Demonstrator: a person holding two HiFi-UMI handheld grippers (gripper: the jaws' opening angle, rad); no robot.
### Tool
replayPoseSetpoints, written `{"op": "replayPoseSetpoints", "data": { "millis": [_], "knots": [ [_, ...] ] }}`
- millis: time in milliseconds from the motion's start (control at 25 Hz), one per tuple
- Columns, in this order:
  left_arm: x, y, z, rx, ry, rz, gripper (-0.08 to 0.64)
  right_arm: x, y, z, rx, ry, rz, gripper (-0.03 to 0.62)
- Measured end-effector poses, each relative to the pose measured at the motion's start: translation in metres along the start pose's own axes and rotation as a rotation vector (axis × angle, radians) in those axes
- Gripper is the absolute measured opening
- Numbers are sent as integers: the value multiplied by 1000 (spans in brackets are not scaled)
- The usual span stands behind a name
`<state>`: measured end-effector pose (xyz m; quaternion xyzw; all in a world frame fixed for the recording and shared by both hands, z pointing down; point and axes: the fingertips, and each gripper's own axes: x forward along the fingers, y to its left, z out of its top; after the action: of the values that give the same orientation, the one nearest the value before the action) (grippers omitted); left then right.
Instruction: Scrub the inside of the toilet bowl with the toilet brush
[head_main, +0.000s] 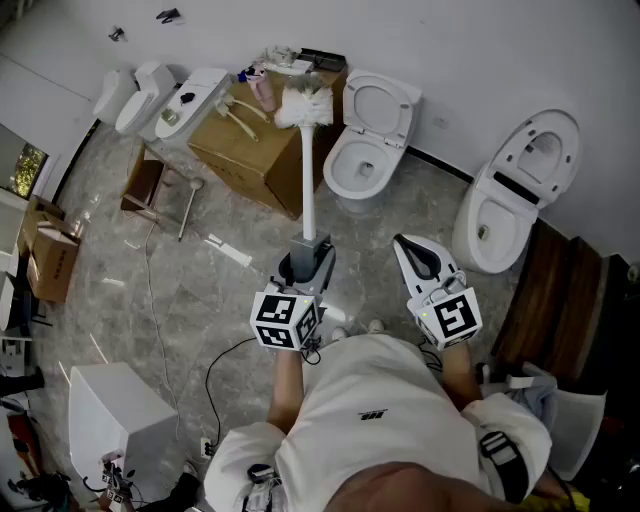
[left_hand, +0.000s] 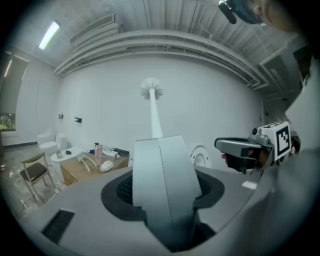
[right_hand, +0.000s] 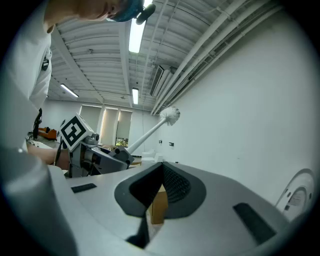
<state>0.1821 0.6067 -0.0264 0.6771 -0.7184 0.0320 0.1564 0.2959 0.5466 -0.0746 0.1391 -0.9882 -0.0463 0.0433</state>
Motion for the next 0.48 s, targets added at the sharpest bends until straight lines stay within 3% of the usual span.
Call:
{"op": "replayPoseSetpoints", "data": {
  "millis": [200,480],
  "knots": [
    [8,-4,-2,-10,3,2,229,-2,-16,-3,16,-25,-42,-5],
    [31,-16,-1,-10,11,31,229,1,-42,-15,29,-22,-23,-5]
  ]
}}
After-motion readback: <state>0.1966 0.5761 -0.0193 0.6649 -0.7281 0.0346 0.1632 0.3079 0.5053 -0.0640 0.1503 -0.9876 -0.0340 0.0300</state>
